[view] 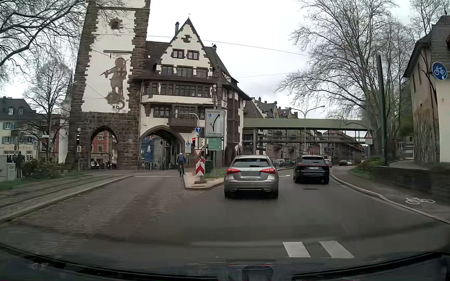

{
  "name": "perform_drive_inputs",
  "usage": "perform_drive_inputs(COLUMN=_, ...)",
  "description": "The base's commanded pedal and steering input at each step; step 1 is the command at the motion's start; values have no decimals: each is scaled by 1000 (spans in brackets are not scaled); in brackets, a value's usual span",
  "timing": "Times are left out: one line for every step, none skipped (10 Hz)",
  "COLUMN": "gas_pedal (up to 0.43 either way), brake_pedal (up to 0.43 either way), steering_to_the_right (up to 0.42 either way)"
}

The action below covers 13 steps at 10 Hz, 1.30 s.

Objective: Follow the waypoints while adhering to traffic rules and regulations

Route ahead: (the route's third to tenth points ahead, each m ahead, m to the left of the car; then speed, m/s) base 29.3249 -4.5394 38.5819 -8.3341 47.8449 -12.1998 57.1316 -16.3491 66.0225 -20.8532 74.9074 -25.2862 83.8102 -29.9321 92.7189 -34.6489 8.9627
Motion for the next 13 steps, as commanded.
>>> perform_drive_inputs(gas_pedal=197, brake_pedal=0, steering_to_the_right=38)
perform_drive_inputs(gas_pedal=209, brake_pedal=0, steering_to_the_right=39)
perform_drive_inputs(gas_pedal=209, brake_pedal=0, steering_to_the_right=39)
perform_drive_inputs(gas_pedal=209, brake_pedal=0, steering_to_the_right=38)
perform_drive_inputs(gas_pedal=209, brake_pedal=0, steering_to_the_right=38)
perform_drive_inputs(gas_pedal=197, brake_pedal=0, steering_to_the_right=38)
perform_drive_inputs(gas_pedal=169, brake_pedal=0, steering_to_the_right=41)
perform_drive_inputs(gas_pedal=169, brake_pedal=0, steering_to_the_right=41)
perform_drive_inputs(gas_pedal=138, brake_pedal=0, steering_to_the_right=41)
perform_drive_inputs(gas_pedal=110, brake_pedal=0, steering_to_the_right=43)
perform_drive_inputs(gas_pedal=98, brake_pedal=0, steering_to_the_right=44)
perform_drive_inputs(gas_pedal=59, brake_pedal=0, steering_to_the_right=43)
perform_drive_inputs(gas_pedal=59, brake_pedal=0, steering_to_the_right=46)
